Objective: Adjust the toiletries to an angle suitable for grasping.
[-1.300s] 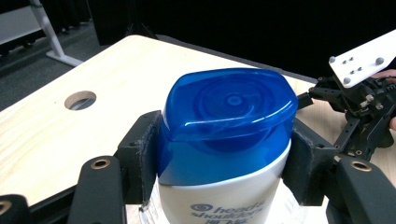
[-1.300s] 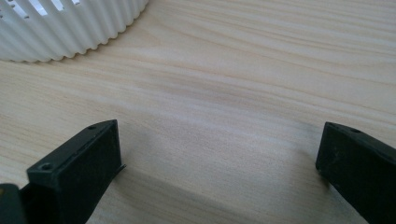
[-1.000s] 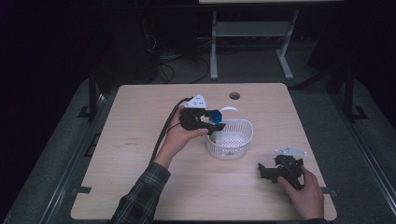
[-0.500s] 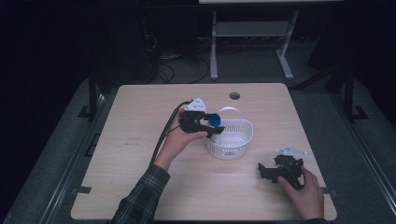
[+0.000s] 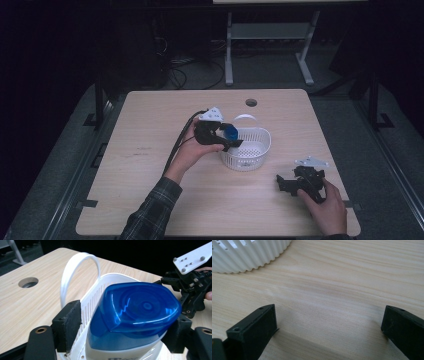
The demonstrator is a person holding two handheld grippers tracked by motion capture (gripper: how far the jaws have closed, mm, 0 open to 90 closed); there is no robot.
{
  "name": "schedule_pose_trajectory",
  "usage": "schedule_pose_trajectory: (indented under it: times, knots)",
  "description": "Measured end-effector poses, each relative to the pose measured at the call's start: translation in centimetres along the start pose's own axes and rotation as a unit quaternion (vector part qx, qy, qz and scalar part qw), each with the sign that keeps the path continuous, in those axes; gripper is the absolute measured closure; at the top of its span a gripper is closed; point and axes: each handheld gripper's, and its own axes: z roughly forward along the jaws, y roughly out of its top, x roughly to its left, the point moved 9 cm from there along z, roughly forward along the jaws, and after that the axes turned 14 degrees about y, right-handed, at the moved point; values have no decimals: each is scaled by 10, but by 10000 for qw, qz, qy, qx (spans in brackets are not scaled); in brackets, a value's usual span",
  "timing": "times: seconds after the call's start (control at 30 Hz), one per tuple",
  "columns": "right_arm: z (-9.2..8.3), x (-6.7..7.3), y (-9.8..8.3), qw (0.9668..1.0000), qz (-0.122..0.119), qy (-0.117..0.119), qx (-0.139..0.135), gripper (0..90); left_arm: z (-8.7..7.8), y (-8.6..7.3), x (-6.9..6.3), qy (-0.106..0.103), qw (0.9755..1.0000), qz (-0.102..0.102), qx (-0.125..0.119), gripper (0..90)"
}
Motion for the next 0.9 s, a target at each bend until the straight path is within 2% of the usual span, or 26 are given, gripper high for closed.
schedule_pose_trajectory:
  times: [0.37, 0.5, 0.9]
  knots:
    - [0, 0, 0, 10000, 7, 5, -6, 0, -7, 6, -4, -73, 9999, 16, -129, 218]
    - [0, 0, 0, 10000, -2, 4, 0, 0, -10, 8, -6, -105, 9998, 97, -143, 216]
    - [0, 0, 0, 10000, 8, 6, 4, 0, -28, 5, -4, 8, 9998, 143, -120, 210]
